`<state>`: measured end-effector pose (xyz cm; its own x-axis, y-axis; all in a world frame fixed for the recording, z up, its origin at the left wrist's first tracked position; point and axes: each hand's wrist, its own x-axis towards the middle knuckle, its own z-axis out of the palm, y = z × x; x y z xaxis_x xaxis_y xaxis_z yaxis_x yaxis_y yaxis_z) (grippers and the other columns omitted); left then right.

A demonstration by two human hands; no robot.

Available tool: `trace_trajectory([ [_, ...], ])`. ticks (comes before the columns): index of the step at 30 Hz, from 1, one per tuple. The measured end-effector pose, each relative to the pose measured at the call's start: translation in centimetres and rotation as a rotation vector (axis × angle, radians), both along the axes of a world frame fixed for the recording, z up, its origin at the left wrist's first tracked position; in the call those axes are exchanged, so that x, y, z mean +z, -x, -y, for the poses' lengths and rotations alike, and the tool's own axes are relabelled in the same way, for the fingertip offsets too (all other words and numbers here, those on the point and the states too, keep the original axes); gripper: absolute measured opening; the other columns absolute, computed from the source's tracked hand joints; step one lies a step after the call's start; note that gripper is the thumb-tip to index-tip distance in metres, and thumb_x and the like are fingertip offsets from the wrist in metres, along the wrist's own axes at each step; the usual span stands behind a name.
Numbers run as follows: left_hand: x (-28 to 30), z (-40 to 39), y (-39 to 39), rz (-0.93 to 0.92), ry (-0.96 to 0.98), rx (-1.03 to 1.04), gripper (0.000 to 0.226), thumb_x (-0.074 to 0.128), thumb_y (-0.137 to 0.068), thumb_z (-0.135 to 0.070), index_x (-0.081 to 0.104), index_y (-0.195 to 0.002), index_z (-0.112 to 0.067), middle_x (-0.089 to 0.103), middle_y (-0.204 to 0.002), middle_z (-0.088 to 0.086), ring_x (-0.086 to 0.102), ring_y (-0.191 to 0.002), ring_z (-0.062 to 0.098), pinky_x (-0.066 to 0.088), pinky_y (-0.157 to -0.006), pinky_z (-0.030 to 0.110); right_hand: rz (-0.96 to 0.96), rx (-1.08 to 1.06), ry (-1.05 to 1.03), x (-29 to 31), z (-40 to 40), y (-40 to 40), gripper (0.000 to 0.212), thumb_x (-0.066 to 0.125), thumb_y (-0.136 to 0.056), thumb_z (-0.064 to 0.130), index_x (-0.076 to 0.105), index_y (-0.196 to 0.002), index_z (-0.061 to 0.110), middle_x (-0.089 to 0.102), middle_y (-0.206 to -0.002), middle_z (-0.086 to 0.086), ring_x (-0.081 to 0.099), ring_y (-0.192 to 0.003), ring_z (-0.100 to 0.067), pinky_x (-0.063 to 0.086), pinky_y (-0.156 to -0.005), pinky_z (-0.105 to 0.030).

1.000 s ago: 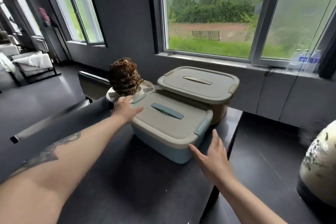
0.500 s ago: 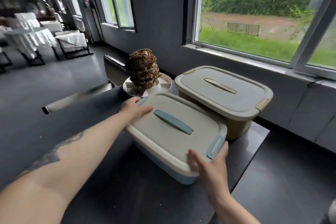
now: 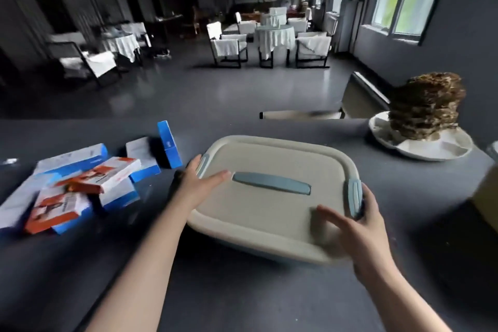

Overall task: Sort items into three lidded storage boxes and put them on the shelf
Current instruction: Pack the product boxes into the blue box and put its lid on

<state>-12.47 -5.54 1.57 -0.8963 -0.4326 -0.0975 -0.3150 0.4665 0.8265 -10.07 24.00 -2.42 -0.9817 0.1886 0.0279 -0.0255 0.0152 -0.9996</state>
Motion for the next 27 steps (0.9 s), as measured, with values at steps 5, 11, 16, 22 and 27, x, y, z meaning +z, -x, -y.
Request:
trace_trajectory([
  [5, -0.8, 7.7, -4.1, -0.087, -0.137, 0.090, 0.054, 0.079, -0.074, -0.034, 0.049, -0.118, -0.024, 0.058, -0.116, -0.008, 0.059, -0.095, 0.003, 0.045, -0.074, 0.015, 0.029, 0.157, 0.003, -0.3, 7.7, 0.8, 0.067, 0.089, -0.056, 0.023, 0.056, -0.112, 0.042, 0.068, -0.096, 0.020, 0.063, -0.080, 0.002, 0.046, -0.069, -0.022],
  [11, -2.4, 14.5, -5.1, 0.038, -0.065, 0.052, 0.084, 0.070, -0.054, -0.064, 0.046, -0.129, -0.035, 0.054, -0.129, 0.000, 0.051, -0.119, 0.021, 0.042, -0.102, 0.042, 0.088, 0.143, -0.022, -0.9, 14.3, 1.4, 0.060, 0.088, -0.060, 0.018, 0.059, -0.108, 0.037, 0.069, -0.095, 0.016, 0.064, -0.083, -0.003, 0.047, -0.070, -0.022],
  [16, -3.0, 18.5, -4.1, 0.241, 0.122, -0.109, 0.105, 0.051, -0.046, -0.087, 0.028, -0.135, -0.037, 0.046, -0.136, -0.001, 0.046, -0.124, 0.023, 0.040, -0.102, 0.043, 0.121, 0.082, -0.060, -0.6, 16.8, 1.1, 0.059, 0.086, -0.062, 0.016, 0.061, -0.113, 0.030, 0.070, -0.096, 0.013, 0.065, -0.079, -0.002, 0.048, -0.066, -0.017],
  [22, -2.6, 18.3, -1.5, 0.163, 0.616, -0.212, 0.100, 0.042, -0.075, -0.078, 0.001, -0.149, -0.025, 0.009, -0.156, 0.001, 0.011, -0.143, 0.024, 0.019, -0.112, 0.042, 0.165, -0.005, -0.152, -1.3, 18.9, 0.0, 0.060, 0.085, -0.066, 0.024, 0.058, -0.119, 0.032, 0.067, -0.107, 0.015, 0.063, -0.095, -0.004, 0.049, -0.074, -0.017],
  [27, -3.3, 12.9, 1.4, -0.048, 0.699, -0.581, 0.066, 0.030, -0.092, -0.063, 0.012, -0.150, -0.037, 0.001, -0.159, -0.014, -0.005, -0.146, 0.008, -0.003, -0.118, 0.033, 0.196, -0.111, -0.596, -0.3, 19.1, 0.8, 0.041, 0.069, -0.081, 0.042, 0.060, -0.118, 0.028, 0.056, -0.101, 0.008, 0.052, -0.090, -0.011, 0.038, -0.076, -0.027],
])
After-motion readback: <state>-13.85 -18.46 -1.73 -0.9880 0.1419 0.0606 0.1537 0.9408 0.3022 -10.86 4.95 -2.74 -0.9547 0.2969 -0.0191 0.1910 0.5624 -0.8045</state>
